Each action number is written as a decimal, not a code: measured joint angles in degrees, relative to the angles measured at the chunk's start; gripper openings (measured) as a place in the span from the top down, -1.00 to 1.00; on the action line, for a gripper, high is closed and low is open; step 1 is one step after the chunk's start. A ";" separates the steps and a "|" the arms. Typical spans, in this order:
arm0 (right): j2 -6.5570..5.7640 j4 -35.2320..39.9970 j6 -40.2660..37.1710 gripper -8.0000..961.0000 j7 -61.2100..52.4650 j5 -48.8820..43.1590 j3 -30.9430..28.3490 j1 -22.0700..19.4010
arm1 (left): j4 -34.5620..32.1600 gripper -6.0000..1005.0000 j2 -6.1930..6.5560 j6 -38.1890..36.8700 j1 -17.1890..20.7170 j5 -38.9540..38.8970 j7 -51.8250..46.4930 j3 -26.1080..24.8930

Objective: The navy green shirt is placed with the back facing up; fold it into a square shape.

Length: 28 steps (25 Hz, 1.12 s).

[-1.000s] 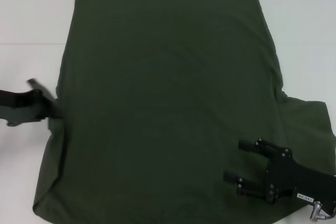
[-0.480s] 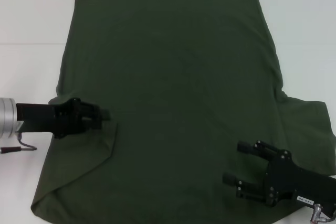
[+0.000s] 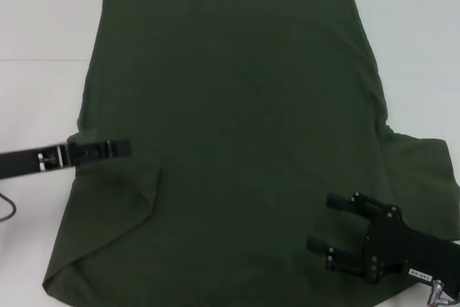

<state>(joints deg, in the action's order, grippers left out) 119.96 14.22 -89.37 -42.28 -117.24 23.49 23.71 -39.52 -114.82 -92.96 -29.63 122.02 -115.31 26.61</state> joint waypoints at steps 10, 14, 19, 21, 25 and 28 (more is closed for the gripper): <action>0.09 0.08 0.23 -0.77 0.49 0.18 -0.29 -0.12 | -2.16 -0.34 -2.89 -4.63 4.55 -0.09 29.15 4.19; 0.09 0.21 0.44 -0.77 0.60 0.18 -0.28 -0.31 | -2.19 -0.40 -4.30 -4.21 7.33 -0.08 39.26 5.98; -0.01 0.40 0.57 -0.77 0.59 0.15 -0.36 -0.73 | -2.25 -0.63 -5.62 -1.19 10.24 -0.32 45.25 5.82; -0.09 0.45 0.57 -0.77 0.22 0.18 -0.94 -1.17 | -2.18 -0.63 -5.92 -0.03 10.66 -0.49 46.04 5.74; -0.20 2.42 -1.50 -0.77 -5.07 0.26 -3.62 -2.40 | -2.30 -0.64 -6.03 -0.80 10.79 -0.73 46.88 5.26; -0.18 6.98 -4.81 -0.77 -14.37 0.29 -5.69 -3.47 | -2.34 -0.65 -5.79 -1.97 10.39 -0.87 46.88 5.10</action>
<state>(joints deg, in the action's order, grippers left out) 119.79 21.20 -94.18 -56.65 -116.95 17.80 20.24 -41.86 -120.61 -94.93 -19.24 121.15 -68.43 31.72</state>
